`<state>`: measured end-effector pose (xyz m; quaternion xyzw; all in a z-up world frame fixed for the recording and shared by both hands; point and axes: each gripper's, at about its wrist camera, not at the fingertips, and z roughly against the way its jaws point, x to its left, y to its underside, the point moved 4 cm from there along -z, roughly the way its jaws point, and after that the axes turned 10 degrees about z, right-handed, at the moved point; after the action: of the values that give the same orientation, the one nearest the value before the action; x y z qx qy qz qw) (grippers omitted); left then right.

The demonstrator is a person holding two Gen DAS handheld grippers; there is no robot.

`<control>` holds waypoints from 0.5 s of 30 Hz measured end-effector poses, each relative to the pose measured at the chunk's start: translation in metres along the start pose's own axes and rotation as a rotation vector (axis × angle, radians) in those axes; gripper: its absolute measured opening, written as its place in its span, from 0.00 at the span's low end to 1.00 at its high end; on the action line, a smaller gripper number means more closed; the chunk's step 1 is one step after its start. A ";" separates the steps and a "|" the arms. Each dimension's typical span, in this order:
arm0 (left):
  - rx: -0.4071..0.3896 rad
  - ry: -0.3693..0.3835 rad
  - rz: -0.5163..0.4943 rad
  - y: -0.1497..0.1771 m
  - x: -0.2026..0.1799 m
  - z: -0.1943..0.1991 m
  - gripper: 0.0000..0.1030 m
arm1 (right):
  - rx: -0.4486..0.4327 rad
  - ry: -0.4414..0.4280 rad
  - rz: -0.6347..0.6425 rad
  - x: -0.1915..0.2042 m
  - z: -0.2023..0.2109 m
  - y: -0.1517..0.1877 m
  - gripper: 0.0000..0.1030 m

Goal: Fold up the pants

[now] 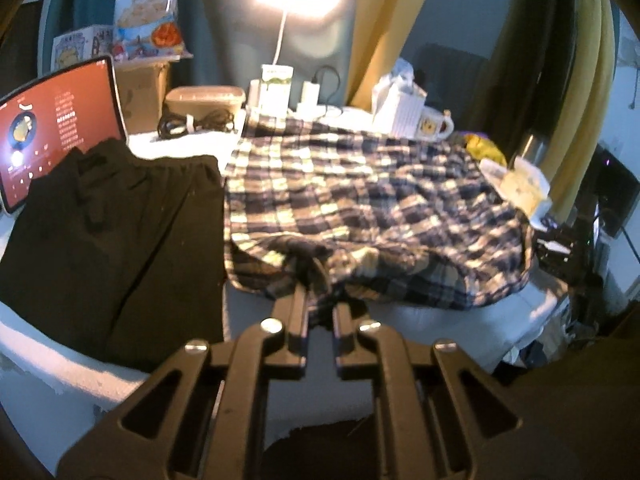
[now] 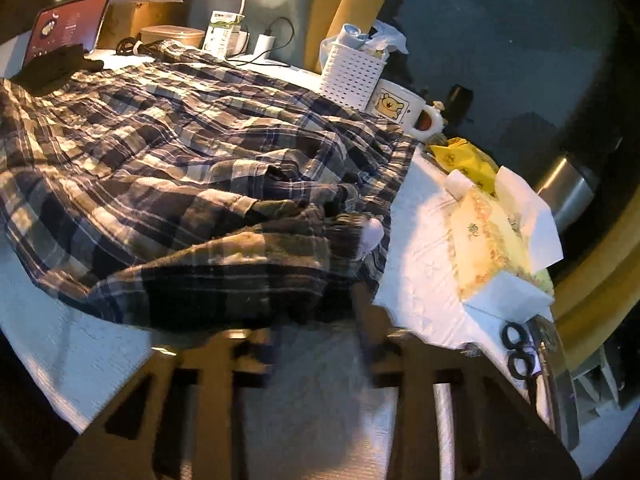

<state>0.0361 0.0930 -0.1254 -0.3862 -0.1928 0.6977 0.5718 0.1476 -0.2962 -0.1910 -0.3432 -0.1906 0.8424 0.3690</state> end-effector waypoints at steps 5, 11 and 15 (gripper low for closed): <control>-0.071 0.026 0.003 -0.017 -0.008 0.017 0.07 | -0.040 0.030 -0.055 -0.011 0.020 -0.005 0.22; -0.161 0.048 0.039 -0.047 -0.009 0.031 0.07 | -0.126 0.057 -0.173 -0.046 0.050 -0.022 0.21; -0.175 0.042 0.022 -0.069 -0.013 0.024 0.07 | -0.157 0.068 -0.224 -0.063 0.056 -0.036 0.21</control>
<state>0.0637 0.1036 -0.0574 -0.4512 -0.2368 0.6763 0.5320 0.1563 -0.3242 -0.1040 -0.3760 -0.2804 0.7662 0.4392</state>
